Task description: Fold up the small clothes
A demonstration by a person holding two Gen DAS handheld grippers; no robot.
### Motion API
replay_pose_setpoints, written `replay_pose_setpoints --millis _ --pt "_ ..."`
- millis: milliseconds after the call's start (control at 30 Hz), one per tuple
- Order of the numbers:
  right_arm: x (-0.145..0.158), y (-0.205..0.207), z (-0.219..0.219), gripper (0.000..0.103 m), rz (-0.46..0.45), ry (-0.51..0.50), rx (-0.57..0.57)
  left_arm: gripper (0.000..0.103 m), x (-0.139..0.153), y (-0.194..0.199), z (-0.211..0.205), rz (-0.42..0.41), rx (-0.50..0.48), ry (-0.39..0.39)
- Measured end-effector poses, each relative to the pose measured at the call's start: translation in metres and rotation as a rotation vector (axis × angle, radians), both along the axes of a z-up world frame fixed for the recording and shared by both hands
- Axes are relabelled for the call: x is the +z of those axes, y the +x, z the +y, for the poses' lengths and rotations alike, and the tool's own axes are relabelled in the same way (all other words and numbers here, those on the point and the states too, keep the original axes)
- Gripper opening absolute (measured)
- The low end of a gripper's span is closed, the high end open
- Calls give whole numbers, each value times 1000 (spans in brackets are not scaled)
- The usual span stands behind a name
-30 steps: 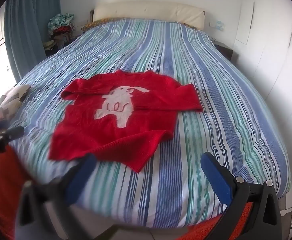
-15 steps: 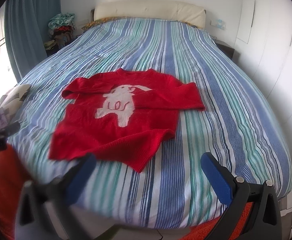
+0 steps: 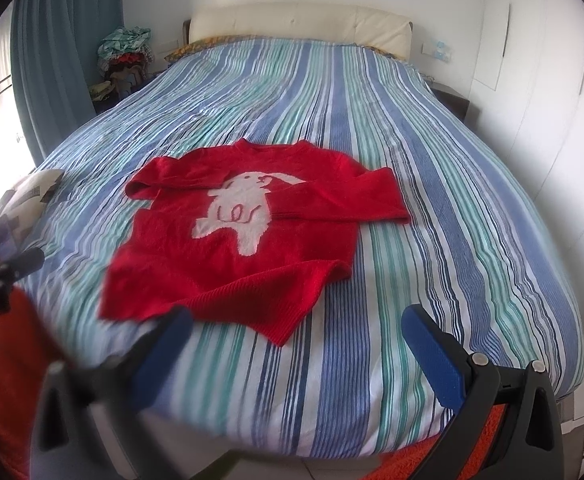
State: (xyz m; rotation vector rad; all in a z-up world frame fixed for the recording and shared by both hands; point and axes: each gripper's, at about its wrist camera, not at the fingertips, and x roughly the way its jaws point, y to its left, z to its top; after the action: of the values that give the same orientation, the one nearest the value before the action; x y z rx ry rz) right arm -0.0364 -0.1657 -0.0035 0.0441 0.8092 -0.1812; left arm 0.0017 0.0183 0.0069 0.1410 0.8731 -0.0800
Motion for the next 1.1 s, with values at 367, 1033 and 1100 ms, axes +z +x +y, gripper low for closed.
replay_pose_setpoints --millis 367,1033,1100 --pt "-2 0 4 103 6 2 5 103 -5 6 14 7 83 19" --pt "-3 -1 3 103 4 13 2 103 -9 6 11 36 29 -50" --pt "-3 -1 2 103 4 14 1 103 -9 6 8 34 19 -44"
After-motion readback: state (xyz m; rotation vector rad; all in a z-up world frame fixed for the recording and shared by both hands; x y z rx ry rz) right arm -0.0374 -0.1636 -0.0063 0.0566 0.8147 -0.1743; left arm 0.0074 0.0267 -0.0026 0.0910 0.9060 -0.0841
